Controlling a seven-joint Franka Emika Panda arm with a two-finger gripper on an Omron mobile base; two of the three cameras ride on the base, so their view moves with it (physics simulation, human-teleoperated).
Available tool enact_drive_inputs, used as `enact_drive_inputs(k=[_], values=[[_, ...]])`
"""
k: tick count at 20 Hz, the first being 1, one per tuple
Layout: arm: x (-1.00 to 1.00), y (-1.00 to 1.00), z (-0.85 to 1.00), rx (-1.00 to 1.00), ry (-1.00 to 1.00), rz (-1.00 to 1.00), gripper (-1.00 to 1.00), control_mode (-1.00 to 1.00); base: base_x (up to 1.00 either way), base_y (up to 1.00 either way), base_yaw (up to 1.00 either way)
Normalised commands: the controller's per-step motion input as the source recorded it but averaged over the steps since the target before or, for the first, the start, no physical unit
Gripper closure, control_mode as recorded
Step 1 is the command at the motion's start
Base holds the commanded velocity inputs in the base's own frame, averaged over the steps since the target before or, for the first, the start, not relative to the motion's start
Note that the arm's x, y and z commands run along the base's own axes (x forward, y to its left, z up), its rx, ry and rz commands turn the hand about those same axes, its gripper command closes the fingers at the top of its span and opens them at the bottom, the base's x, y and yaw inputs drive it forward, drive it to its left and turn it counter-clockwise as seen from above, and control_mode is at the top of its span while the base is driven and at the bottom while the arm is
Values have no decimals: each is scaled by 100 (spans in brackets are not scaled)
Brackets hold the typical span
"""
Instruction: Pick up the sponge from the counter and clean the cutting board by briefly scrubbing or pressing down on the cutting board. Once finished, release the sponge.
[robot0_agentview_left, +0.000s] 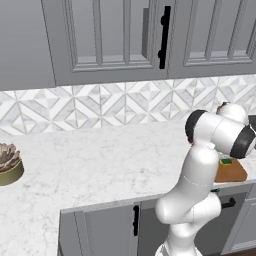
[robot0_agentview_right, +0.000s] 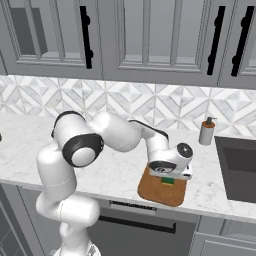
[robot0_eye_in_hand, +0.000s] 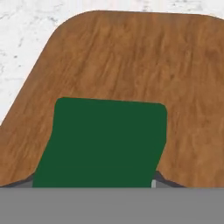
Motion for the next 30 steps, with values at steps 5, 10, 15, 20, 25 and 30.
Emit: enact_drive_inputs(k=[5,10,15,20,25,30], values=[[88,65,-24,0,12,0,100,-100,0,0,0],[68,97,-17,0,16,0,100,-100,0,0,0],[4,100,12,0,7,3,100,-100,0,0,0],[13,98,-33,-2,18,4,-100,-100,0,0,0],[3,58,-43,4,19,9,-100,-100,0,0,0],[-2,0,14,0,0,-1,-100,-100,0,0,0]])
